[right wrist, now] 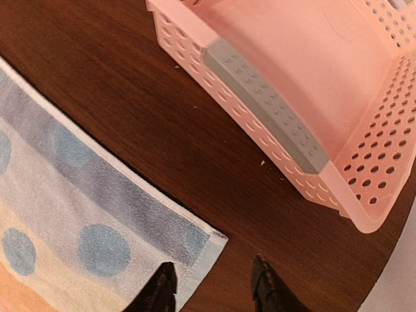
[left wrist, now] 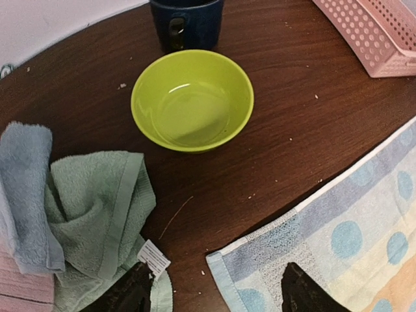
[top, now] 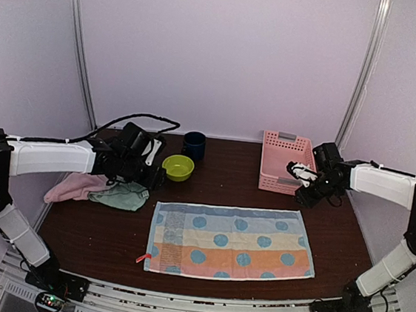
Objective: Roll the towels
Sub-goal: Smooth out the towel at the center of the board, then pick up the towel from the center of the board.
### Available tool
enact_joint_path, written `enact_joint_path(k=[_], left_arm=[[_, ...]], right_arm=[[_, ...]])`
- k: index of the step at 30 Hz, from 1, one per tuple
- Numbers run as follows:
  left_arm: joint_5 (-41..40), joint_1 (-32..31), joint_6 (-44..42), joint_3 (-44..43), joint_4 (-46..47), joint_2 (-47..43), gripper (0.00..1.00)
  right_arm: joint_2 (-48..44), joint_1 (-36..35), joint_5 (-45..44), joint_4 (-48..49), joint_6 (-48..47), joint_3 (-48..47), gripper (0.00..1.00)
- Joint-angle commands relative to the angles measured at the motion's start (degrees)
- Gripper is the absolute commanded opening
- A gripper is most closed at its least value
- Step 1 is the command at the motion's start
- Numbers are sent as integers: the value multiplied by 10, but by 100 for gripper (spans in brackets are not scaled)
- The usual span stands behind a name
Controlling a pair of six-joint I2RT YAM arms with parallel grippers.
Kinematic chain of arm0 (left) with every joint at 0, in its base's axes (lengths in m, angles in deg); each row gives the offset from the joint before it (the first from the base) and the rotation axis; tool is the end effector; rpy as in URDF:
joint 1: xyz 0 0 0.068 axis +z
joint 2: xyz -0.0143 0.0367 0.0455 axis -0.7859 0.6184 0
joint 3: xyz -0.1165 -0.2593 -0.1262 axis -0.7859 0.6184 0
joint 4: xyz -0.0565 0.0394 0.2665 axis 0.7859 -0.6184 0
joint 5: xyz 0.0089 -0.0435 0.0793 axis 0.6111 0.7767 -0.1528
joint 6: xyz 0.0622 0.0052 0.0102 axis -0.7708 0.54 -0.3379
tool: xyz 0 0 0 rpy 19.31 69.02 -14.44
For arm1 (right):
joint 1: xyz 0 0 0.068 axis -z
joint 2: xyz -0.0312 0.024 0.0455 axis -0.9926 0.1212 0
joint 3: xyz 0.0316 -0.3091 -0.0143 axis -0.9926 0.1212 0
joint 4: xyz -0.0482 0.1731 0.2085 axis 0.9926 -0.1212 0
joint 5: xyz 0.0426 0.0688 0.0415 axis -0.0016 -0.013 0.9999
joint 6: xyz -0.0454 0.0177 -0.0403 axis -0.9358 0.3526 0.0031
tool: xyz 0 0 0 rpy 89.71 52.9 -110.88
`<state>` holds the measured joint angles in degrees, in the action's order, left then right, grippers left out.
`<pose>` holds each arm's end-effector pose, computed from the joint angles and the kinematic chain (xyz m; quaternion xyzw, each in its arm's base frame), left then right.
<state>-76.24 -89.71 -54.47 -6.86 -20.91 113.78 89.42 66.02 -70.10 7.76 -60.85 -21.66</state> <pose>0.2840 -0.2145 0.2541 0.1329 0.9185 -0.1312 0.3486 0.3055 0.0989 0.2365 -0.3431 0.8997 0.0383 0.2671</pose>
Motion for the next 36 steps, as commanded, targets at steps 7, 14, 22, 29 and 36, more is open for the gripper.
enact_joint_path(k=[7, 14, 22, 29, 36], left_arm=[[106, 44, 36, 25, 69, 53, 64], [106, 54, 83, 10, 57, 95, 43], [158, 61, 78, -7, 39, 125, 48], [146, 63, 32, -7, 2, 142, 52], [139, 63, 26, -10, 2, 152, 52]], right_arm=[[64, 55, 25, 51, 32, 12, 54], [66, 81, 50, 58, 38, 17, 47], [76, 111, 79, 48, 31, 16, 38], [82, 113, 93, 71, 27, 17, 34], [122, 113, 87, 44, 24, -5, 40]])
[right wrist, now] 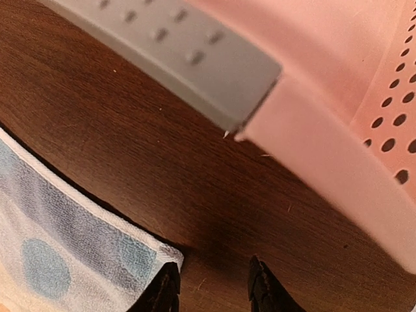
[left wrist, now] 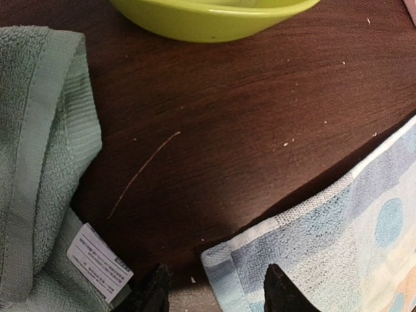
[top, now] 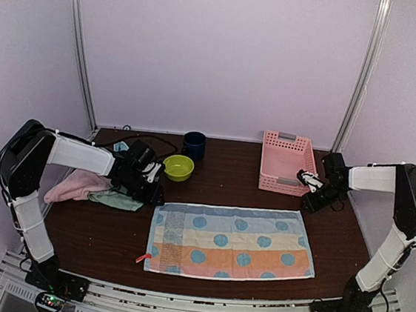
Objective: Roll the towels
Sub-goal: Pick up the towel from the center of the board.
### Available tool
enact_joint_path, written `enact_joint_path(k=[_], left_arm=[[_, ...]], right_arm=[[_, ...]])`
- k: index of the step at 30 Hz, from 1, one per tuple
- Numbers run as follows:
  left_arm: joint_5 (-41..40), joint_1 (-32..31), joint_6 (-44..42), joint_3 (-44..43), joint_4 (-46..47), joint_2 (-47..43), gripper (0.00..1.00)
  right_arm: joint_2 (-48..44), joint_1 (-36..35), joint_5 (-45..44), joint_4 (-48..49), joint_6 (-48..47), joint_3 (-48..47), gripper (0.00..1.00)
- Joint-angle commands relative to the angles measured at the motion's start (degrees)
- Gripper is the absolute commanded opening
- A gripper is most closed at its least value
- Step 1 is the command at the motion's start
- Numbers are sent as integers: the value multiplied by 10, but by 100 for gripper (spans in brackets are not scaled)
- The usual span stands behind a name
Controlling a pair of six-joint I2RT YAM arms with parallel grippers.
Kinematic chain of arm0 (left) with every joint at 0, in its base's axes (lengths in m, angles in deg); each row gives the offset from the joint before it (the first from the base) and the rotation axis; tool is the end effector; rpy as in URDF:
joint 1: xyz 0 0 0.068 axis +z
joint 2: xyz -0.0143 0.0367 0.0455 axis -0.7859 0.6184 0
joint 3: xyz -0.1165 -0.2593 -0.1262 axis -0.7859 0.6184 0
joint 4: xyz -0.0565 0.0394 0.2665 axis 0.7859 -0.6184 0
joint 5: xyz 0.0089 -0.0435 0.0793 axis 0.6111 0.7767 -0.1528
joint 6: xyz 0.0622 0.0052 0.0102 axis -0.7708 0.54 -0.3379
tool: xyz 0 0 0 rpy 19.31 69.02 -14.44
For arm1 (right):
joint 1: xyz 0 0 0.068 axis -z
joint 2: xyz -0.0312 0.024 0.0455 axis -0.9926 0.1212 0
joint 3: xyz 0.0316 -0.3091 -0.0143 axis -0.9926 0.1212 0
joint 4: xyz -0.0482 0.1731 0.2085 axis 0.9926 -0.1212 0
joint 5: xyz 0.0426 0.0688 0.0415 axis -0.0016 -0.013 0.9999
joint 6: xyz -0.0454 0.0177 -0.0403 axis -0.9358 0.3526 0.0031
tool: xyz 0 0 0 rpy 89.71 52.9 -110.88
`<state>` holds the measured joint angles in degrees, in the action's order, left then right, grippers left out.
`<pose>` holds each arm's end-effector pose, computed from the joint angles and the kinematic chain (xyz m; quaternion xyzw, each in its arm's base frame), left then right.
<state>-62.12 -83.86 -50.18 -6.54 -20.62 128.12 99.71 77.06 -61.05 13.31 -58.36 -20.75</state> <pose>0.3179 -0.2070 0.1654 0.0914 0.9617 -0.1749 0.1904 0.3416 0.0485 0.1821 -0.2499 0.9351 0.1013 0.2301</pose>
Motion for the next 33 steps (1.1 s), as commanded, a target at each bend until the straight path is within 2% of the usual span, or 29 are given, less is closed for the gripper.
enact_joint_path(k=[1, 7, 18, 33], left_arm=[[-1, 5, -18, -15, -2, 11, 52], [13, 6, -28, -24, -7, 17, 48], [15, 5, -31, -20, -2, 16, 45], [10, 6, -30, -18, 1, 19, 43]], right_arm=[[25, 3, -8, -15, -1, -17, 41], [56, 3, 19, -25, -4, -37, 37], [24, 3, 87, -26, 8, -30, 36], [69, -16, 53, -32, 5, -33, 32]])
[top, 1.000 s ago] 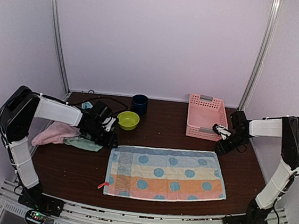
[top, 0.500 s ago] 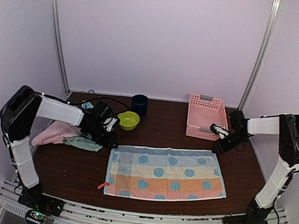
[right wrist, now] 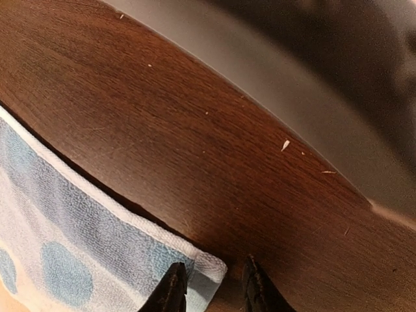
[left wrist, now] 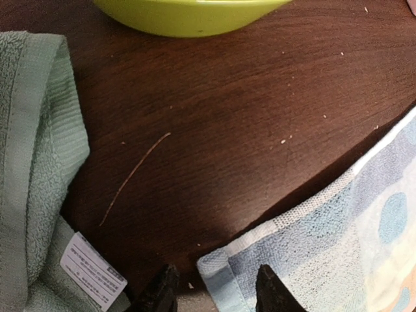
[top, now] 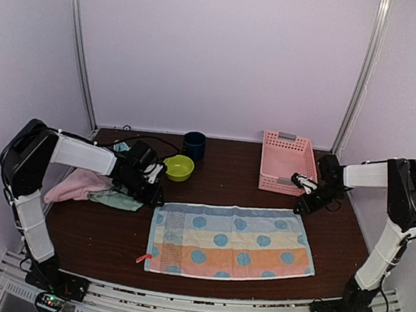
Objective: Roll the towels
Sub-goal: Pick up the towel from the center of the board.
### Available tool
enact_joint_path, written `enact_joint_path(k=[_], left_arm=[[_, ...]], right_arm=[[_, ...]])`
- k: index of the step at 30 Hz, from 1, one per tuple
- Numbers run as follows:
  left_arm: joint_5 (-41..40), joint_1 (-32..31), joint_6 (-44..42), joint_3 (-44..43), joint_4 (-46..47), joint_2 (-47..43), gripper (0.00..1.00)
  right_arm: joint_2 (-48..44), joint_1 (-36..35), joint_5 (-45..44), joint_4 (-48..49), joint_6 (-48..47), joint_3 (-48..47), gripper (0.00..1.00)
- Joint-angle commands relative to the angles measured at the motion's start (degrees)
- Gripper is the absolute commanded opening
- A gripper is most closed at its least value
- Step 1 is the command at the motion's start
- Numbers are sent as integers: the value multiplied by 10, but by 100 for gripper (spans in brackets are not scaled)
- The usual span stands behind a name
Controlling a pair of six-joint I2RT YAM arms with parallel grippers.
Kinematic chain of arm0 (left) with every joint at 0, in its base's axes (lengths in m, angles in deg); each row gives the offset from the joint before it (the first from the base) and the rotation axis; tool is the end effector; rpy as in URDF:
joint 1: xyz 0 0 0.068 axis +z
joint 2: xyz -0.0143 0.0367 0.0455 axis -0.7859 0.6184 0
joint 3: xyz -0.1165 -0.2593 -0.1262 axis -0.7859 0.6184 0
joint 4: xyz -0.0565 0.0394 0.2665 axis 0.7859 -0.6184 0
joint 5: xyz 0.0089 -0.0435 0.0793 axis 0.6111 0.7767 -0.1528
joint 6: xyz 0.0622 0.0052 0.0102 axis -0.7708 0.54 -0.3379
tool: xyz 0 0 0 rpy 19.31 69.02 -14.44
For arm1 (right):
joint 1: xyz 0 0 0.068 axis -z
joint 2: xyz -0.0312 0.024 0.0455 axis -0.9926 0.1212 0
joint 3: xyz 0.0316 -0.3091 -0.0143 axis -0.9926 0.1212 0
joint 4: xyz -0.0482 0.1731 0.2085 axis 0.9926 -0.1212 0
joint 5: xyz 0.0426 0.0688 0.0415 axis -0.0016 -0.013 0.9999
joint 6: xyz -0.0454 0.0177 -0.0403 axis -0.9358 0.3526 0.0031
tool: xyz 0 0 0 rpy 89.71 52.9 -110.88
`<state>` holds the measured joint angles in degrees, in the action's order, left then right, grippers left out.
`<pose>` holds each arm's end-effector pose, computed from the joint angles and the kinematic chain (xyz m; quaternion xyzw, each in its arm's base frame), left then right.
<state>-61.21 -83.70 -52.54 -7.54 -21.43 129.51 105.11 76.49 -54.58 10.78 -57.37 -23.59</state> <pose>0.3214 -0.2088 0.1609 0.1112 0.9616 -0.1732 0.1815 0.3524 0.0585 0.1644 -0.2502 0.9348 0.1651 0.1905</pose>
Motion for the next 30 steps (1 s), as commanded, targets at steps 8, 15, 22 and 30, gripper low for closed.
enact_joint_path(k=[8, 15, 22, 30], left_arm=[[-9, 4, -7, -5, 9, 2, 43], [-33, 4, 2, 7, 24, -15, 50], [-35, 4, 7, 4, 26, -15, 54], [37, 4, 7, 10, 30, 0, 45]], right_arm=[[19, -39, -78, 7, 5, -4, 19], [-17, -39, -73, 19, 7, 10, 4], [-19, -39, -73, 16, 1, 15, 0], [-16, -39, -70, 14, -1, 14, 0]])
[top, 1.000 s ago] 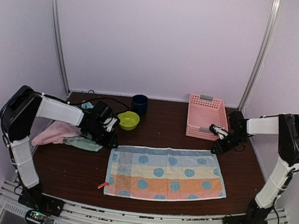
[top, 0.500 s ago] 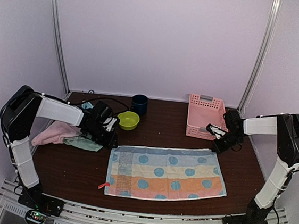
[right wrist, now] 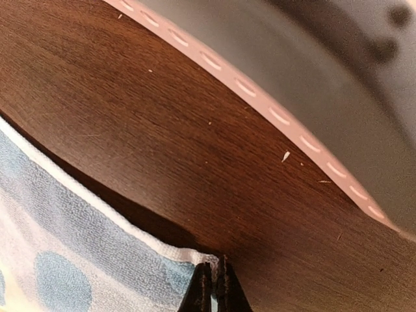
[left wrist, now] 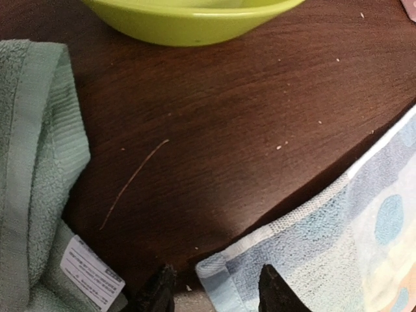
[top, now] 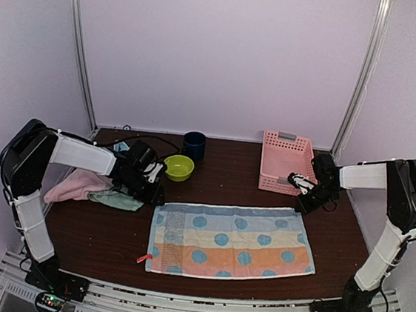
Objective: Roll the towels
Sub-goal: Pick up the towel from the center of the board.
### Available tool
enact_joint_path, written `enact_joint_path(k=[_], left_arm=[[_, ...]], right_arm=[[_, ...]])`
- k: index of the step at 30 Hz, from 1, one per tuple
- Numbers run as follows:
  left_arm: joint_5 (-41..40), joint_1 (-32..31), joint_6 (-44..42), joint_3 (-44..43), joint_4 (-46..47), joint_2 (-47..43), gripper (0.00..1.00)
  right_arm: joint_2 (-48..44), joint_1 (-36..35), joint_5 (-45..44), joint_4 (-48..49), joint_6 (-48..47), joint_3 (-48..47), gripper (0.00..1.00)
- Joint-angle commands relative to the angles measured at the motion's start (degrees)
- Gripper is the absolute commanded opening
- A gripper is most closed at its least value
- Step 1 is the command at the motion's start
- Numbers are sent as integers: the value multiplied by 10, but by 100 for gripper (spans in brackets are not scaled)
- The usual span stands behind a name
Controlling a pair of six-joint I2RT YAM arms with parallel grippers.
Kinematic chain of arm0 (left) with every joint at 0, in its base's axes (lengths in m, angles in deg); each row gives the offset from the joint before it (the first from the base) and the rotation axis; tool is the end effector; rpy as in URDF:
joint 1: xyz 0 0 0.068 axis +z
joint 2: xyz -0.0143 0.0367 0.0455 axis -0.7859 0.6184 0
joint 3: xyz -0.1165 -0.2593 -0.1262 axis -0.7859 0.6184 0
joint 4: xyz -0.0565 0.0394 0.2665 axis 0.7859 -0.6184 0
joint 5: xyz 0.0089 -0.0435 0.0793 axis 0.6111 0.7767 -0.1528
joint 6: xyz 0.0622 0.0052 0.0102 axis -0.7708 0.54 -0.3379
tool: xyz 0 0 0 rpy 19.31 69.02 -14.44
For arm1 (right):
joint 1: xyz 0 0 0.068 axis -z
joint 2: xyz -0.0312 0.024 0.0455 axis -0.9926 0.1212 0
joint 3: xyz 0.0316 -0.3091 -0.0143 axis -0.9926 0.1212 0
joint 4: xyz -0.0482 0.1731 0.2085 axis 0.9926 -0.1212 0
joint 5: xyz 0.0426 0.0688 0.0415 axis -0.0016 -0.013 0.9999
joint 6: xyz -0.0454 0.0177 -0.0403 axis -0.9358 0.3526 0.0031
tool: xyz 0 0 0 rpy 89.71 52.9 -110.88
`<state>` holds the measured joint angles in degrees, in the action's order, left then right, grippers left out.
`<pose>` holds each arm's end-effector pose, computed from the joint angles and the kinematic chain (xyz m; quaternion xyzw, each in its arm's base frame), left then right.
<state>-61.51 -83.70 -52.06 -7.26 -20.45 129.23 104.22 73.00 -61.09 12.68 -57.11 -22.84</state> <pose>0.3219 -0.2088 0.1623 0.1070 0.9602 -0.1752 0.1895 0.3494 0.0747 0.1658 -0.2707 0.9348 0.1143 0.1994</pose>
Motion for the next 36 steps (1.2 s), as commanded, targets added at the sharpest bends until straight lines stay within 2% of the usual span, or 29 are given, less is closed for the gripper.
enact_joint_path(k=[1, 8, 15, 17, 20, 22, 23, 36], left_arm=[[41, 4, 2, 8, 20, 4, 43], [8, 3, 2, 6, 12, 14, 40], [10, -5, -2, 3, 12, 32, 35], [5, -5, -4, 1, 9, 36, 29], [-14, -5, -9, -6, 1, 42, 15], [-16, -6, -11, -10, 4, 42, 1], [-16, -5, -11, -12, 6, 40, 0], [-75, -5, -27, -16, 14, -96, 0]], right_arm=[[-6, -4, -5, -6, -4, 6, 0], [-7, -4, -1, -7, -5, 7, 0], [-8, -4, 2, -7, -5, 7, 0], [-7, -4, 1, -6, -5, 7, 0], [-7, -4, 1, -6, -4, 6, 0], [-8, -4, 1, -5, -4, 7, 0], [-9, -4, 0, -4, -3, 7, 0], [-91, 19, 34, -13, -2, 3, 0]])
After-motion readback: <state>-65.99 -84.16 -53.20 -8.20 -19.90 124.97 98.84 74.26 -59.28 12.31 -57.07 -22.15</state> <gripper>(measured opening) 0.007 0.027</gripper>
